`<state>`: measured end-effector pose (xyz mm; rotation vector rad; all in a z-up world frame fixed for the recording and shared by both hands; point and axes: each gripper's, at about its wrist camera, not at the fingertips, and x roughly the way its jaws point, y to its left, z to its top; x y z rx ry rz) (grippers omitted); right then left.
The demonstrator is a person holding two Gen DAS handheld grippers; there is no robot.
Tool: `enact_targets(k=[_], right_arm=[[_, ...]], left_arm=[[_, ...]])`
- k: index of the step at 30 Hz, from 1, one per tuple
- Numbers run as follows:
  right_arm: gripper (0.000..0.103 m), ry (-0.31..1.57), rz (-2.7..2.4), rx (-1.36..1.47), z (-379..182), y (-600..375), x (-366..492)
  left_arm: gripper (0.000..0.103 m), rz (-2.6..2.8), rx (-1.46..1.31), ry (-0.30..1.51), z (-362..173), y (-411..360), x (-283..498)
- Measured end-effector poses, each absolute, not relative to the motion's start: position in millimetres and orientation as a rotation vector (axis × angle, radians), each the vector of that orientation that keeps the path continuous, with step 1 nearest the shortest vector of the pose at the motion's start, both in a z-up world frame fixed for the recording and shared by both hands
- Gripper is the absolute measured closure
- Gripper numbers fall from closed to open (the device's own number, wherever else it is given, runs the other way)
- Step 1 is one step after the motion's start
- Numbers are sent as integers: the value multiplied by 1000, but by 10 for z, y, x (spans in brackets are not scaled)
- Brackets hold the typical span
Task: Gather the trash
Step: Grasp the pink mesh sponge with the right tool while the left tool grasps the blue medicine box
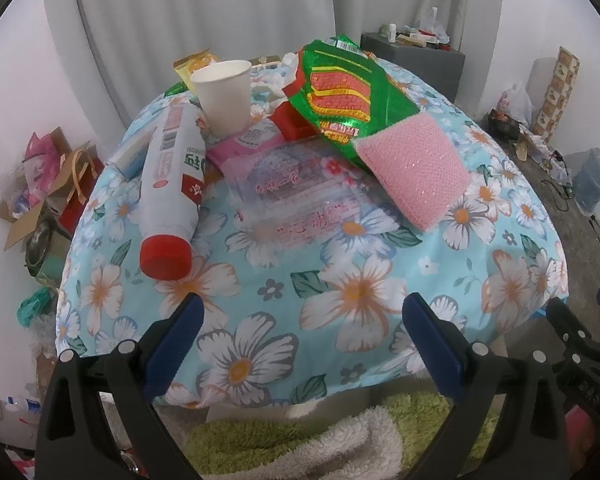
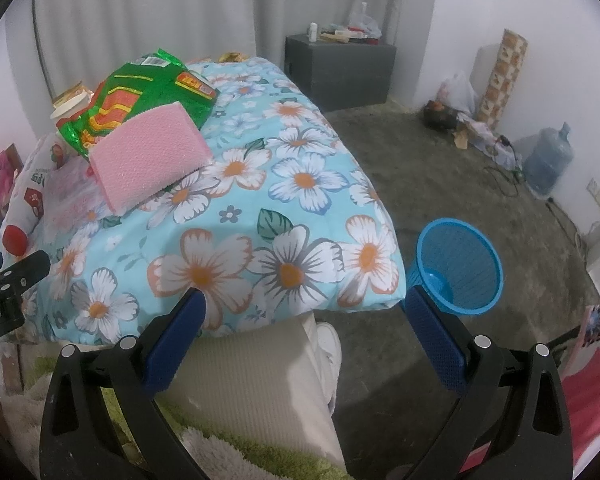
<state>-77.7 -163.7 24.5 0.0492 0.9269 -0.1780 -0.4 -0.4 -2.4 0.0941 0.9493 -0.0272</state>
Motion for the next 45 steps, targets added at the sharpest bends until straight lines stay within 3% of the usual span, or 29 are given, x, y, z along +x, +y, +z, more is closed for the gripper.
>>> enact_targets(k=[13,19,23,31,39,45], right_arm=[[8,801,-24,177,563,-1674,-443],[8,883,177,423,449,-1681,-138],[8,970,316,657,231,-1684,81],[18,1081,438,896,-84,-1548,424],[28,1098,462,953,-161,-1492,581],[36,1133,490,1001,-233,-1496,563]], left_arm=[[6,41,-19,792,328,741,223],[6,-126,-160,689,363,1023,191],[6,-236,-234,741,293,948,258],[6,-309,-200,733,249,822,368],[10,-154,-192,556,611,1572,642],[16,-203,-160,626,443,2075,1137]])
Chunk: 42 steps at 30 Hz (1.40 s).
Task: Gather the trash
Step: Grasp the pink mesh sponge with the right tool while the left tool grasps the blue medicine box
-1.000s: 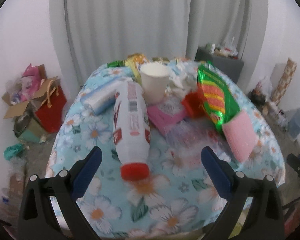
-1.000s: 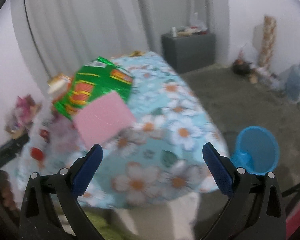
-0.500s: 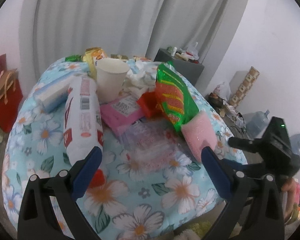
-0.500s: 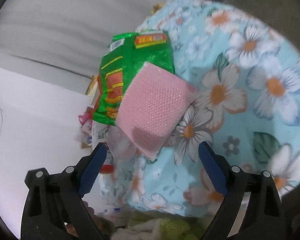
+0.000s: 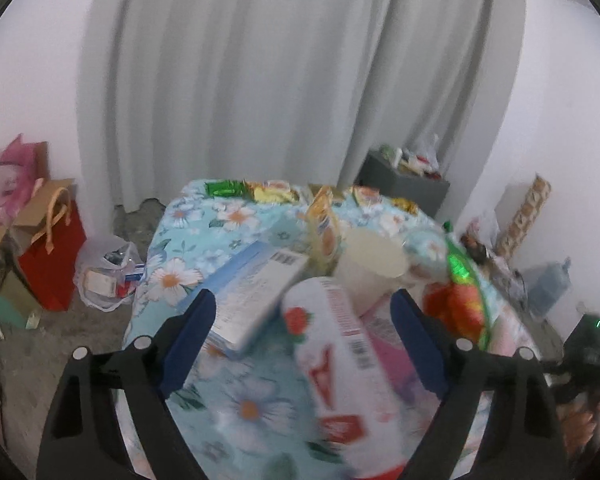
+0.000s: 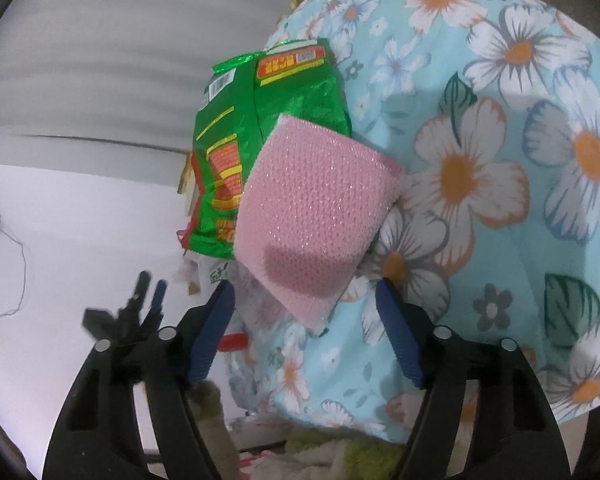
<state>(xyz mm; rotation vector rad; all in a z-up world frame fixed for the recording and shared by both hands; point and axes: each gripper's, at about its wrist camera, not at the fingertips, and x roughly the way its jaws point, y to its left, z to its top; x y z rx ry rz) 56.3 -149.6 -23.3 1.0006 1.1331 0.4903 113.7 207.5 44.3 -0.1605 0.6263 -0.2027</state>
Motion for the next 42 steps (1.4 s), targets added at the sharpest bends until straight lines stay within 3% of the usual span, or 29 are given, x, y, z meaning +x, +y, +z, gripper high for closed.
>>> enact_targets(k=[7,11,14,32,34,36,42], right_arm=[[39,1158,464,1040,-334,-1501,643],[39,1166,449,1043,-344,-1492,664],[40,1172,439,1039,-355,-1481,664],[46,1168,447,1135,-478,-1727,673],[49,1164,445,1150,-503,-1783,659],[56,1157,447,1167,-531,-1812,645],[65,1121,466,1235,-607,-1998,574]], left_arm=[[16,-304,-174,747,70,2418,1536],[7,-396,-243,754,59,2630,1768],[7,-476,-261,816,11,2652,1968],[7,-463,4,917,-279,2454,2154],[11,-454,-3,939,-335,2466,2171],[25,-436,-7,956,-377,2475,2185],[26,-401,-28,939,-326,2490,2087]])
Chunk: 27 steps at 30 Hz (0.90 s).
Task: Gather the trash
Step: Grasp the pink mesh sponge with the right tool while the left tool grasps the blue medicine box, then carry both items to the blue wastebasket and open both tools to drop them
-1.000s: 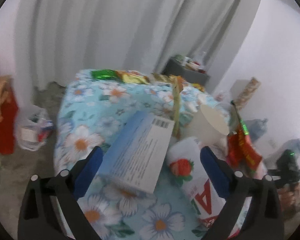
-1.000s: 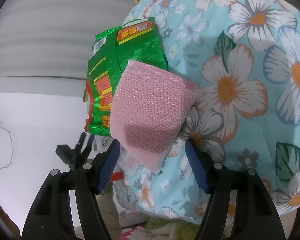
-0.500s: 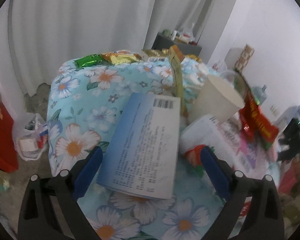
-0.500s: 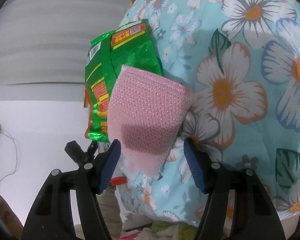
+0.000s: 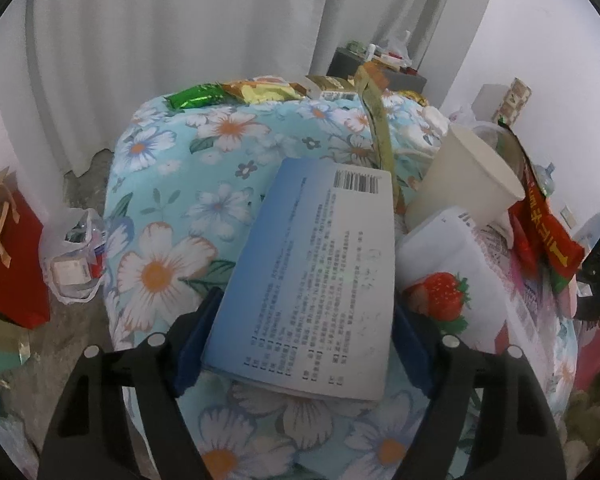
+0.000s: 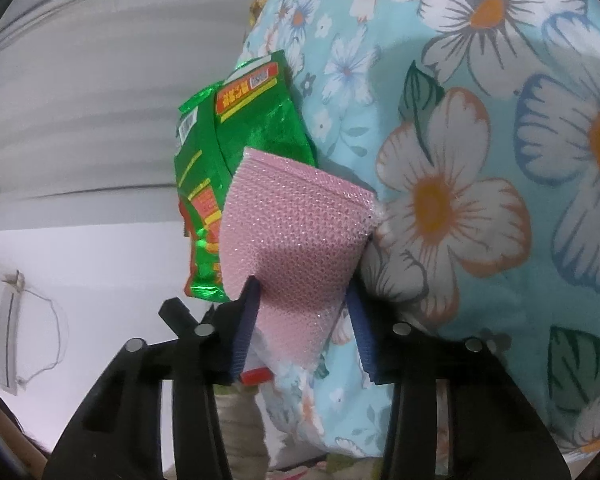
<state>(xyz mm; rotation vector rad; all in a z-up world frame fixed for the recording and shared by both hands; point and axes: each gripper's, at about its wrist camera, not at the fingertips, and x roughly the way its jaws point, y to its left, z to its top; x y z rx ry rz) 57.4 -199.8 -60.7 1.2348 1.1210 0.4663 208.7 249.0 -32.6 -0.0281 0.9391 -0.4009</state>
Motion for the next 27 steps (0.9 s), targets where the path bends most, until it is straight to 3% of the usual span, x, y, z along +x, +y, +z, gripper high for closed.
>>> enact_targets(k=[13,27], right_arm=[[75,1069,500,1239,-523,-2562,-38],[77,890,607,1225,-175,-3118,-715]], left_arm=[[28,-214,-93,899,100,2619,1297],[30,-279,-174,670,1247,2111,520]])
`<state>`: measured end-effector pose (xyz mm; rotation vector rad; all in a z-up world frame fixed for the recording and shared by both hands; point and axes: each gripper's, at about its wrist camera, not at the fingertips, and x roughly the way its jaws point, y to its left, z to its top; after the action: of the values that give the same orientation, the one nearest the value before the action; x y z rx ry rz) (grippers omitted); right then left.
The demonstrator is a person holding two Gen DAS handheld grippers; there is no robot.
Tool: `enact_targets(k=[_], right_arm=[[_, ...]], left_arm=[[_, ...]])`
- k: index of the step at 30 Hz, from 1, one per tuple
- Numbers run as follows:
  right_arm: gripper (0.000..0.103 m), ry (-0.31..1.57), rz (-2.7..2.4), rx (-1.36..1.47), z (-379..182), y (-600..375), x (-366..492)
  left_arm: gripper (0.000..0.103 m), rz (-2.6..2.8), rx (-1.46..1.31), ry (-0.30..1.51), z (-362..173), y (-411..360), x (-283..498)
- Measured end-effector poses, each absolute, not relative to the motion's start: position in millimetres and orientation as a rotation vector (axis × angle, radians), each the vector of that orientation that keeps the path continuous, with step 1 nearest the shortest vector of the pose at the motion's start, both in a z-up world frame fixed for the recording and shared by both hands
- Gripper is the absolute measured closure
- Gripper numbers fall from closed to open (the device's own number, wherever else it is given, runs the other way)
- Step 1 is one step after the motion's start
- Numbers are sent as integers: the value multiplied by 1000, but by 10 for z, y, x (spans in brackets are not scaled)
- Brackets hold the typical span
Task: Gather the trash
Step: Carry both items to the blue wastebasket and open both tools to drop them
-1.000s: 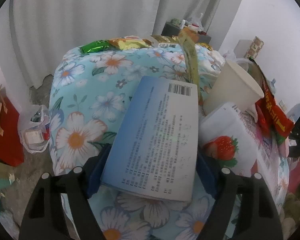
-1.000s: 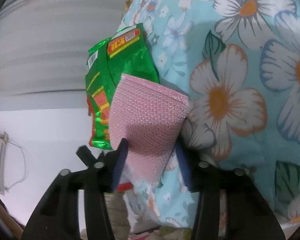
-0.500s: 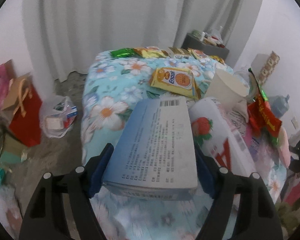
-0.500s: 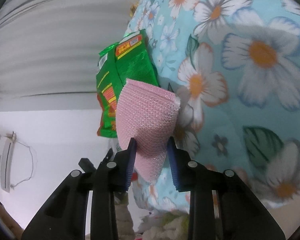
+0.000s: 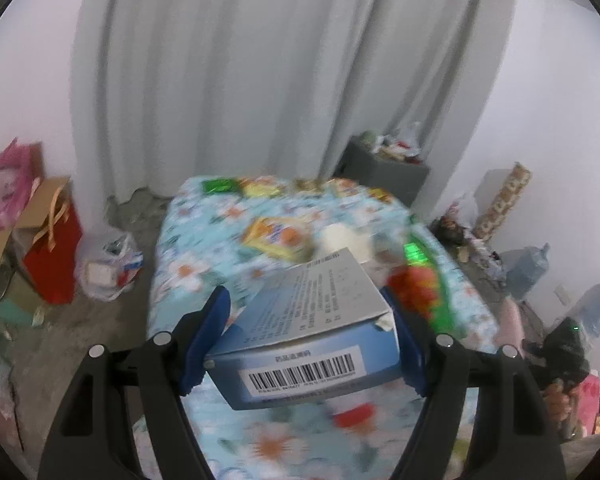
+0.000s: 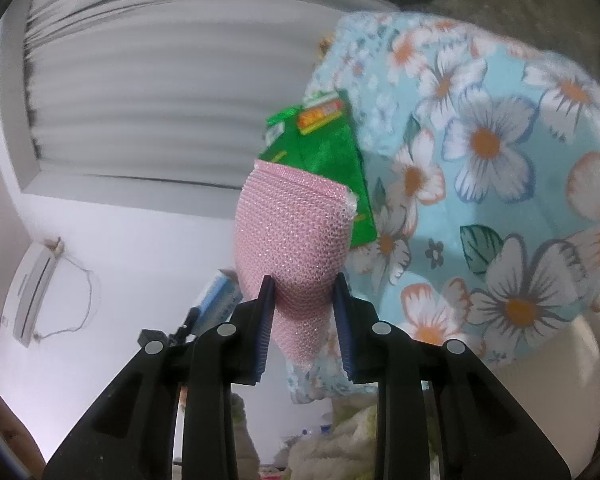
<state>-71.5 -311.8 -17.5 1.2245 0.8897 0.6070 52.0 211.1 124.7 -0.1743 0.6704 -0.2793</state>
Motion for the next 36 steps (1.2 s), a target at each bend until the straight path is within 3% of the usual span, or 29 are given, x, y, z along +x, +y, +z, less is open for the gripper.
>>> enact_targets(k=[6,14,19,25,28,29,30,32,36], right_arm=[[77,754,563,1211,51,-3661,-1091],[77,595,169,1215,26,-4869,-1737],[76,617,-166,1253,-357,-5567,-2093],[76,657,-378,1307,-859,-6077,-2176],[71,699,-458,1300,-1159,-6128,-1915],[67,710,-487,1299,-1250,-6173,-1848],[56,723,-520,1286,-1358,-6204,-1759],[45,775,-596,1275,-1646,-6376,-1685],[45,839,-657,1328,-1869,-6253,-1608]], left_arm=[[30,-485,-140,617,1589,1214,593],[30,-864,36,727,1626,-1222,1086],[30,-1003,223,953,1064,-2923,1411],[29,-1048,420,1077,181,-4440,1539],[26,-1064,421,1155,-255,-4857,1619],[17,-1071,427,1194,-406,-4974,1641],[14,-1048,441,1234,-594,-5092,1702],[14,-984,444,1242,-772,-5145,1759],[14,-956,380,1239,-796,-5028,1842]])
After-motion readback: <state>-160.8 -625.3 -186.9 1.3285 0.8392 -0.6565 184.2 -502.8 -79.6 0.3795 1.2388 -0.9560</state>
